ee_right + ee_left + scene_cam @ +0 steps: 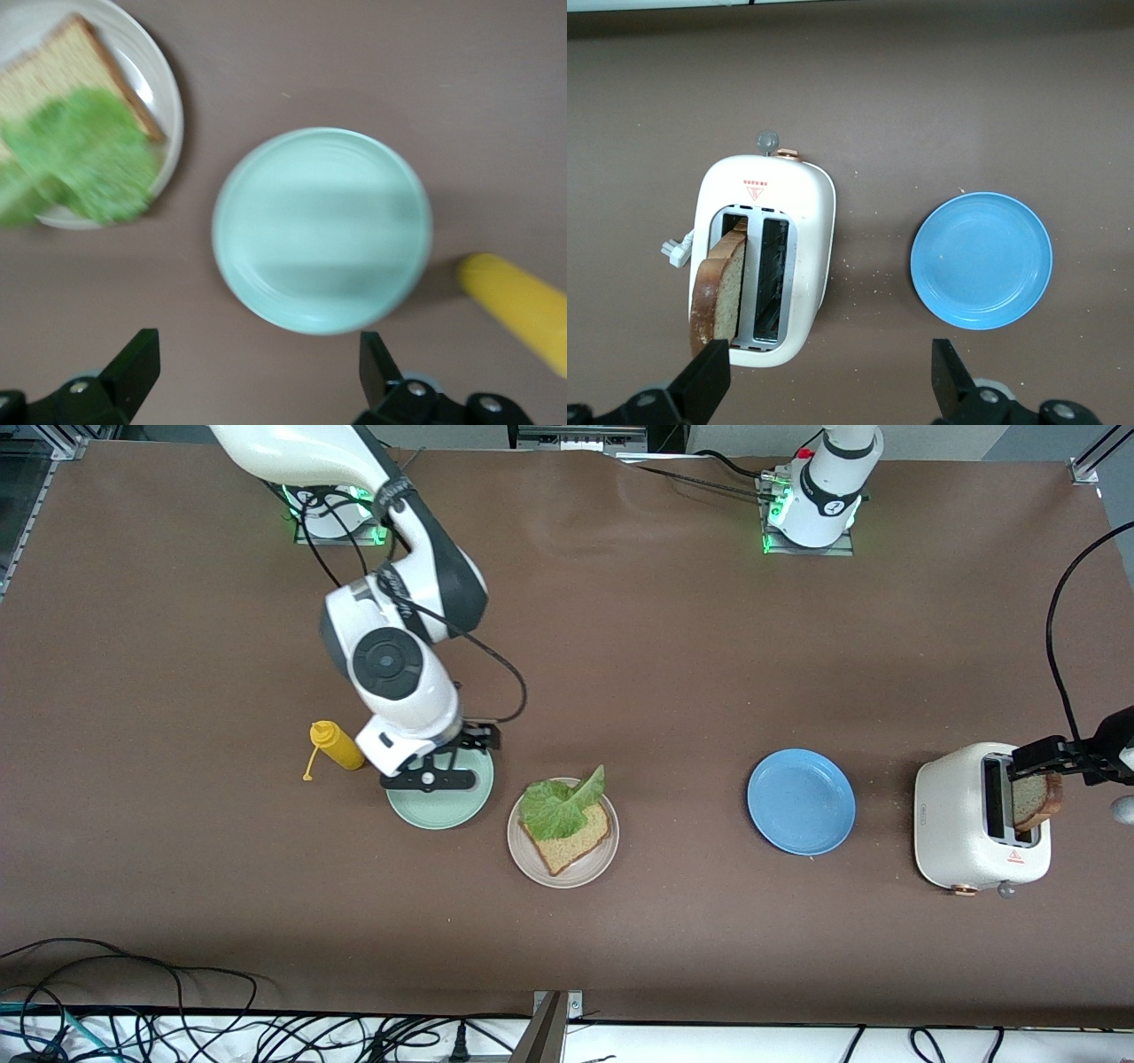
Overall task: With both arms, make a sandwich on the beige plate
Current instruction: 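Open the right gripper and withdraw it toward the yellow mustard bottle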
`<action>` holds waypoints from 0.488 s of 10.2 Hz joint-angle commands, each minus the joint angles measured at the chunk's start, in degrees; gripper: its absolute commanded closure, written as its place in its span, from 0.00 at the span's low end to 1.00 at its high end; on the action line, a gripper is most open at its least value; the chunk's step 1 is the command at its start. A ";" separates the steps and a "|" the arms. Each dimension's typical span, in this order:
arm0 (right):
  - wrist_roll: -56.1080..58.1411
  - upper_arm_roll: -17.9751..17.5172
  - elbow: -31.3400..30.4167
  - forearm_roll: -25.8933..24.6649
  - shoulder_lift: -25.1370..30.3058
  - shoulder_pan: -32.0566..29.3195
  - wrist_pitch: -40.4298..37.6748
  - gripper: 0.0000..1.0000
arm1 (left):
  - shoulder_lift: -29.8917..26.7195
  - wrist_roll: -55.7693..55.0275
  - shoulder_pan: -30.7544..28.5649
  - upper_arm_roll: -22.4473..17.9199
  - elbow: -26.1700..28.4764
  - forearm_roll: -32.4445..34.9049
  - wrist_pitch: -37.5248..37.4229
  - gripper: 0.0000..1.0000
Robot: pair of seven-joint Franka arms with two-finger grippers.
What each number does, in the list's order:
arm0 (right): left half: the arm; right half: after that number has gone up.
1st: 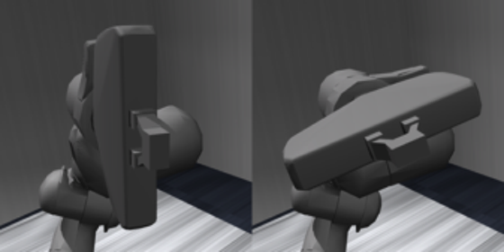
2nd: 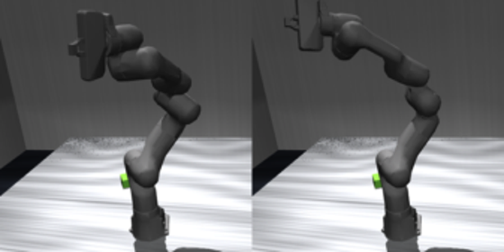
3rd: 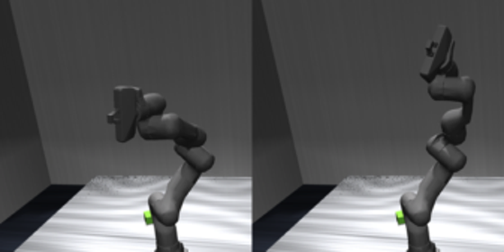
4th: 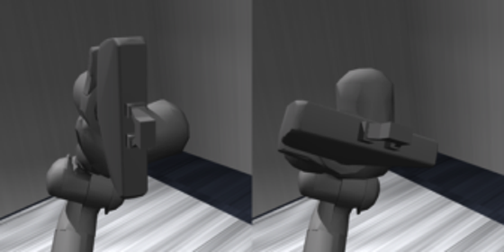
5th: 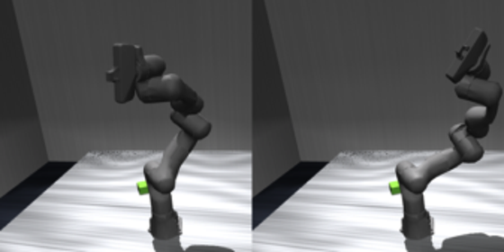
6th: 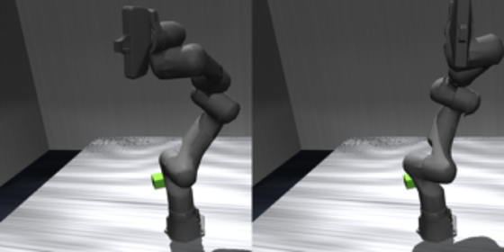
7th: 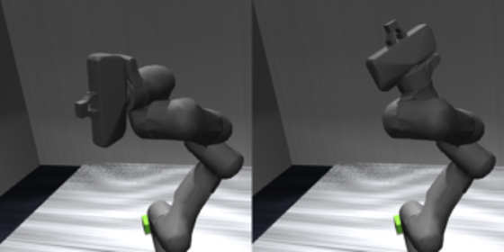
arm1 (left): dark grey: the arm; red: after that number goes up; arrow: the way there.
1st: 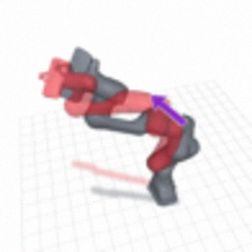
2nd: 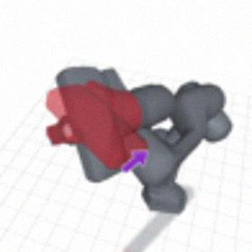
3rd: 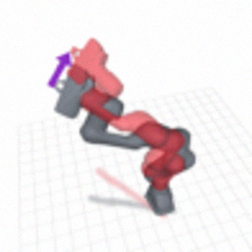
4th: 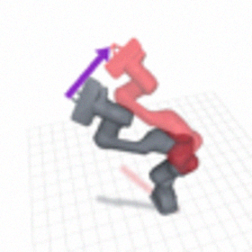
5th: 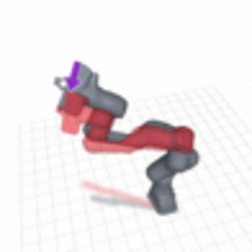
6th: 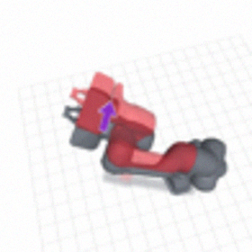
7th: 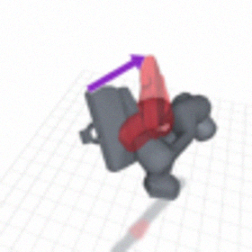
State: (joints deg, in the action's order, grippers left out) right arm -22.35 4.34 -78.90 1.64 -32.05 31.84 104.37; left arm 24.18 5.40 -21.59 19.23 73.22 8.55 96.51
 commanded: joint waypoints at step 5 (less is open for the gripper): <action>32.31 12.95 -17.85 -0.24 20.43 0.15 -8.48 0.00 | -0.71 4.35 -2.05 0.11 0.61 -1.17 -0.18 0.00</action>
State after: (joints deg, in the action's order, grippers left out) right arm 3.37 14.68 -89.18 1.61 -17.92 31.56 94.96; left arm 24.16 8.24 -23.28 19.24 73.24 8.55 96.51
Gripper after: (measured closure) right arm 0.000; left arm 0.000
